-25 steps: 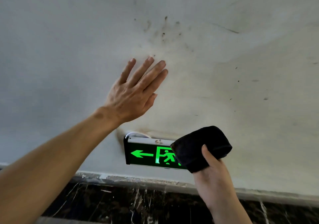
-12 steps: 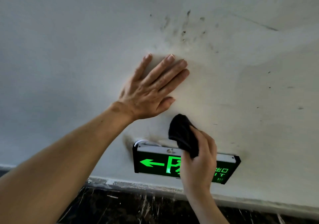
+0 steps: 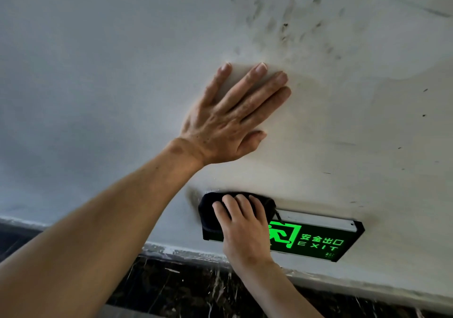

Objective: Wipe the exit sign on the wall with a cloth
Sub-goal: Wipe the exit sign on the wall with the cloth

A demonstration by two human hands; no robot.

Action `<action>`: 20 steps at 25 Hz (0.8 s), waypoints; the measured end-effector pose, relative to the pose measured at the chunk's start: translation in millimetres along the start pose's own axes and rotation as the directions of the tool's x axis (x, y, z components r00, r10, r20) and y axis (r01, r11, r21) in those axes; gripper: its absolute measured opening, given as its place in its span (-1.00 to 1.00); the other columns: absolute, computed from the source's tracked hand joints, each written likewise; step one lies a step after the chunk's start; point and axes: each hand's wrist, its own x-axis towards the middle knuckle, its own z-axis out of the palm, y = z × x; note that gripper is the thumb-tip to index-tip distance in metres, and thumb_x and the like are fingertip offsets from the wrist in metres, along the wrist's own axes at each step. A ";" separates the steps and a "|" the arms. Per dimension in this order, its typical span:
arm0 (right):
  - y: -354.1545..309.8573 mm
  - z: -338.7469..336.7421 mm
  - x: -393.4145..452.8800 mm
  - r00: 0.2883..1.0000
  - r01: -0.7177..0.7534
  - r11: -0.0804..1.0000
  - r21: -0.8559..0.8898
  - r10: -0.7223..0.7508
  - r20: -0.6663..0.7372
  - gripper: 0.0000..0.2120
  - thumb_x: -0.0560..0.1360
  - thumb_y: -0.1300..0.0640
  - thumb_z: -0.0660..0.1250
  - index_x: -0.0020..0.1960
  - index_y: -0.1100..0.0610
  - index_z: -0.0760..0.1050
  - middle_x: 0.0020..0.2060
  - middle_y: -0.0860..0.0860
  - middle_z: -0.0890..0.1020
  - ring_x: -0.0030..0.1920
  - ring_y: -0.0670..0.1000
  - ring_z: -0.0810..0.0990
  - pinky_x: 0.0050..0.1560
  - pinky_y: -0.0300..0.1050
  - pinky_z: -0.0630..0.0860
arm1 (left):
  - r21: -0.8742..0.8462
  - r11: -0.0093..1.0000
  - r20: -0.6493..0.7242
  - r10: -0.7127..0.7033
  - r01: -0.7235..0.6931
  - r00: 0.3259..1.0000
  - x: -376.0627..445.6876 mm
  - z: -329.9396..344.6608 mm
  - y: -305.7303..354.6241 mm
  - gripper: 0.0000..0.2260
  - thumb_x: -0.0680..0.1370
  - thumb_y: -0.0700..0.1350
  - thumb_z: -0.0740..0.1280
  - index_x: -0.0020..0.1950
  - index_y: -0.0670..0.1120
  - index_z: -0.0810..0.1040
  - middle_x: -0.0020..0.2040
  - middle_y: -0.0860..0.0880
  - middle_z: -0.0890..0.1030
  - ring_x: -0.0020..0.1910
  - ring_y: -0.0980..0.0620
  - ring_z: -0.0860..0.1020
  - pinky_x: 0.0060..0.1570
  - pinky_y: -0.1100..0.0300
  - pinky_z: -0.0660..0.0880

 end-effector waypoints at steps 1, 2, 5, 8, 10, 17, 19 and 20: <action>-0.6 -1.7 1.1 1.000 0.006 1.000 -0.019 -0.005 0.008 -0.51 0.19 0.23 0.39 0.13 0.08 0.56 0.03 0.01 0.62 0.08 0.12 0.58 0.22 0.12 0.49 | 0.006 1.000 -0.003 0.003 -0.003 1.000 0.0 0.6 -0.2 -0.40 0.60 0.14 0.14 0.60 -0.08 0.22 0.54 -0.05 0.25 0.53 -0.13 0.20 0.54 -0.17 -0.08; -0.7 -3.5 1.9 1.000 0.010 0.999 -0.036 -0.009 0.011 -0.52 0.20 0.22 0.36 0.12 0.08 0.56 0.01 0.01 0.63 0.06 0.12 0.59 0.20 0.11 0.51 | 0.012 1.000 -0.004 0.004 -0.004 1.000 -0.2 1.1 -0.3 -0.40 0.60 0.14 0.14 0.60 -0.08 0.21 0.54 -0.05 0.25 0.53 -0.13 0.19 0.54 -0.17 -0.08; 4.4 -8.3 -0.2 1.000 0.013 0.997 -0.078 -0.012 0.023 -0.53 0.18 0.21 0.37 0.10 0.09 0.59 -0.02 0.00 0.64 0.01 0.10 0.61 0.17 0.10 0.54 | 0.017 1.000 -0.008 0.005 -0.005 1.000 -0.2 1.4 -0.5 -0.39 0.60 0.14 0.15 0.60 -0.08 0.20 0.55 -0.05 0.24 0.54 -0.13 0.16 0.54 -0.17 -0.09; 15.8 -13.9 -5.2 0.999 -0.013 0.994 -0.105 0.017 0.036 -0.48 0.12 0.21 0.48 0.09 0.10 0.60 -0.06 0.00 0.64 -0.04 0.09 0.61 0.12 0.10 0.56 | 0.024 1.000 -0.009 0.011 -0.011 1.000 0.1 0.6 -0.8 -0.39 0.60 0.14 0.15 0.61 -0.08 0.20 0.55 -0.06 0.25 0.53 -0.13 0.18 0.54 -0.17 -0.08; 23.5 -18.2 -8.1 0.999 -0.026 0.993 -0.117 0.031 0.040 -0.50 0.12 0.21 0.50 0.07 0.11 0.61 -0.09 0.00 0.65 -0.07 0.09 0.62 0.09 0.09 0.57 | 0.026 1.000 -0.007 0.010 -0.010 1.000 0.3 0.3 -0.9 -0.38 0.59 0.14 0.16 0.61 -0.09 0.20 0.54 -0.06 0.25 0.53 -0.14 0.18 0.54 -0.17 -0.09; 54.5 -29.2 -19.9 0.997 0.009 0.994 -0.112 -0.001 0.071 -0.38 0.05 0.23 0.54 0.12 0.07 0.58 -0.06 -0.03 0.65 -0.03 0.09 0.62 0.17 0.10 0.55 | 0.041 0.999 -0.007 0.023 -0.023 1.000 1.4 -1.9 -1.0 -0.41 0.60 0.13 0.15 0.58 -0.09 0.24 0.53 -0.07 0.27 0.50 -0.15 0.24 0.51 -0.18 -0.02; 64.6 -32.1 -25.8 0.996 0.010 0.993 -0.119 0.000 0.089 -0.30 0.00 0.23 0.57 0.14 0.06 0.57 -0.03 -0.04 0.65 -0.01 0.09 0.62 0.15 0.11 0.56 | 0.042 0.999 -0.019 0.023 -0.022 1.000 1.7 -1.9 -0.8 -0.41 0.60 0.13 0.15 0.58 -0.10 0.25 0.53 -0.07 0.28 0.51 -0.14 0.23 0.51 -0.18 -0.01; 70.0 -33.3 -28.9 0.996 0.007 0.992 -0.122 0.004 0.089 -0.28 -0.02 0.23 0.58 0.15 0.06 0.57 -0.01 -0.04 0.65 0.00 0.09 0.63 0.13 0.11 0.57 | 0.042 0.999 -0.024 0.024 -0.023 0.999 1.7 -1.5 -1.0 -0.41 0.60 0.13 0.16 0.58 -0.10 0.25 0.53 -0.08 0.28 0.51 -0.14 0.22 0.51 -0.18 -0.01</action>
